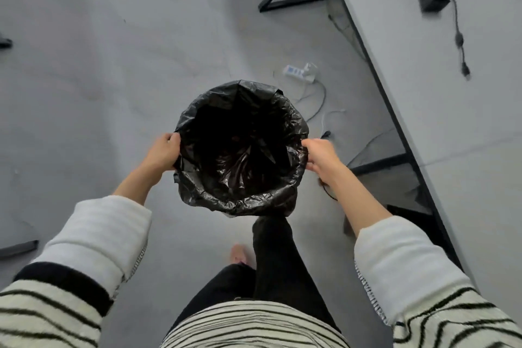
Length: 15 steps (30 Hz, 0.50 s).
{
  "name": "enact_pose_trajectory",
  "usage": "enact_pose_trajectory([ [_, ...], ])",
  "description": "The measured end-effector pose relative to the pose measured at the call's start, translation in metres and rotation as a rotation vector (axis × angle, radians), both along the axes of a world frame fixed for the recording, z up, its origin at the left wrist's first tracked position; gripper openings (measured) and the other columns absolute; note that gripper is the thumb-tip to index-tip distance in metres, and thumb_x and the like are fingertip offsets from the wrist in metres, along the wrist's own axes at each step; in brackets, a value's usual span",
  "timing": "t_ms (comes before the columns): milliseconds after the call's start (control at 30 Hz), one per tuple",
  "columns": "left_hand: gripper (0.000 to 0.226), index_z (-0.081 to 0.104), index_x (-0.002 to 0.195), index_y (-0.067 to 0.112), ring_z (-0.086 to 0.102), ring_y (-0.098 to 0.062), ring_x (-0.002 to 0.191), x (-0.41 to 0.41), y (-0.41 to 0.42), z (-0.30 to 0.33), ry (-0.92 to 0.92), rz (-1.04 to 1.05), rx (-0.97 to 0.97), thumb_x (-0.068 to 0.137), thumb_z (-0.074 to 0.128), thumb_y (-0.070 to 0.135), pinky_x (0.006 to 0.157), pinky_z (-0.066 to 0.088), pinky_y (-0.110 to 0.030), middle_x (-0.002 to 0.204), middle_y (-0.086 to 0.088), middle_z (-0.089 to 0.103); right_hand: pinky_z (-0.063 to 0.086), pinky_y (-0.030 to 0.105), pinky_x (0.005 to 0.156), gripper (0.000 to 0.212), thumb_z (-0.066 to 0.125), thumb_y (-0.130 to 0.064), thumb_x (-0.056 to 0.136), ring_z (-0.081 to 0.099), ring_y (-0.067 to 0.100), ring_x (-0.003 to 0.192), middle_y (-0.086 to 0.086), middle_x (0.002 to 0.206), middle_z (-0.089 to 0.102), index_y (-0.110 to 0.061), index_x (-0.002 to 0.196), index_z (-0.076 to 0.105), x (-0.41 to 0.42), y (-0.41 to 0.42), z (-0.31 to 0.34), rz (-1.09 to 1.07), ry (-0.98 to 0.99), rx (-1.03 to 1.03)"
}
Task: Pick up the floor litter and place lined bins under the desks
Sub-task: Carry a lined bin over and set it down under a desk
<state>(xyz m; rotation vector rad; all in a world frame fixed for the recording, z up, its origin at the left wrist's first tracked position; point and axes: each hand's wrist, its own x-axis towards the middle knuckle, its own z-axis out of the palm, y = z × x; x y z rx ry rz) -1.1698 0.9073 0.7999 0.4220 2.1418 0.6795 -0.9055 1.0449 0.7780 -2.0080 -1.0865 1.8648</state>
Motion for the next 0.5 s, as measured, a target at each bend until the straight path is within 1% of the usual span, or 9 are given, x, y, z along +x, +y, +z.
enact_pose_trajectory([
  [67, 0.023, 0.048, 0.087, 0.012, 0.044, -0.021, 0.078, -0.027, 0.041, 0.001, -0.005, -0.011, -0.010, 0.097, 0.028, 0.019, 0.064, 0.048, -0.033, 0.072, -0.006, 0.042, 0.052, 0.030, 0.062, 0.013, 0.044, -0.004, 0.085, 0.048, 0.014, 0.062, 0.007, 0.077, 0.047, -0.012, 0.094, 0.050, -0.029, 0.042, -0.006, -0.025, 0.010, -0.013],
  [133, 0.024, 0.050, 0.096, 0.010, 0.045, -0.022, 0.076, -0.060, 0.086, -0.002, -0.018, -0.006, -0.031, 0.096, 0.027, 0.016, 0.068, 0.049, -0.034, 0.076, -0.006, 0.044, 0.049, 0.028, 0.058, 0.017, 0.041, 0.000, 0.085, 0.046, 0.014, 0.060, 0.007, 0.075, 0.046, -0.011, 0.096, 0.048, -0.062, 0.091, -0.011, -0.034, 0.026, -0.038],
  [200, 0.026, 0.052, 0.096, 0.010, 0.047, -0.022, 0.079, -0.092, 0.132, -0.003, -0.018, 0.022, -0.054, 0.095, 0.027, 0.015, 0.073, 0.051, -0.037, 0.081, -0.008, 0.047, 0.047, 0.027, 0.056, 0.019, 0.038, 0.002, 0.085, 0.046, 0.014, 0.059, 0.009, 0.079, 0.048, -0.010, 0.095, 0.048, -0.098, 0.145, -0.014, -0.007, 0.011, -0.045],
  [267, 0.026, 0.051, 0.092, 0.011, 0.047, -0.021, 0.076, -0.119, 0.176, 0.002, -0.019, 0.061, -0.037, 0.095, 0.026, 0.013, 0.070, 0.050, -0.035, 0.078, -0.007, 0.047, 0.047, 0.026, 0.057, 0.019, 0.037, 0.003, 0.085, 0.046, 0.014, 0.059, 0.008, 0.078, 0.049, -0.011, 0.090, 0.049, -0.131, 0.195, -0.009, 0.030, 0.011, -0.045],
  [300, 0.025, 0.051, 0.094, 0.011, 0.047, -0.020, 0.075, -0.138, 0.206, 0.004, -0.032, 0.088, -0.040, 0.095, 0.026, 0.013, 0.069, 0.049, -0.035, 0.078, -0.006, 0.047, 0.047, 0.026, 0.057, 0.019, 0.036, 0.002, 0.085, 0.046, 0.013, 0.058, 0.006, 0.075, 0.049, -0.011, 0.086, 0.049, -0.153, 0.228, -0.006, 0.037, -0.004, -0.054],
  [367, 0.024, 0.050, 0.099, 0.011, 0.049, -0.021, 0.079, -0.161, 0.240, 0.009, -0.051, 0.120, -0.047, 0.096, 0.026, 0.015, 0.076, 0.051, -0.038, 0.083, -0.007, 0.049, 0.045, 0.024, 0.054, 0.021, 0.037, 0.001, 0.085, 0.044, 0.013, 0.057, 0.003, 0.069, 0.048, -0.014, 0.076, 0.048, -0.180, 0.268, -0.001, 0.061, -0.018, -0.046],
  [433, 0.025, 0.050, 0.096, 0.011, 0.049, -0.022, 0.082, -0.188, 0.276, 0.012, -0.070, 0.142, -0.033, 0.096, 0.026, 0.018, 0.081, 0.052, -0.042, 0.087, -0.008, 0.050, 0.042, 0.023, 0.050, 0.024, 0.037, 0.001, 0.084, 0.041, 0.012, 0.055, 0.002, 0.065, 0.044, -0.017, 0.071, 0.045, -0.212, 0.313, 0.002, 0.088, -0.027, -0.039],
  [467, 0.026, 0.050, 0.091, 0.011, 0.049, -0.022, 0.082, -0.205, 0.298, 0.011, -0.080, 0.157, -0.021, 0.096, 0.026, 0.020, 0.080, 0.053, -0.042, 0.087, -0.008, 0.050, 0.041, 0.024, 0.052, 0.023, 0.037, 0.001, 0.084, 0.040, 0.012, 0.055, 0.002, 0.066, 0.043, -0.018, 0.071, 0.045, -0.230, 0.338, 0.001, 0.101, -0.032, -0.028],
  [500, 0.027, 0.050, 0.085, 0.013, 0.049, -0.021, 0.078, -0.220, 0.316, 0.009, -0.090, 0.175, -0.012, 0.096, 0.027, 0.020, 0.075, 0.053, -0.038, 0.085, -0.008, 0.050, 0.040, 0.027, 0.055, 0.022, 0.037, 0.001, 0.083, 0.040, 0.013, 0.058, 0.004, 0.068, 0.042, -0.017, 0.073, 0.045, -0.246, 0.358, 0.000, 0.111, -0.043, -0.015],
])
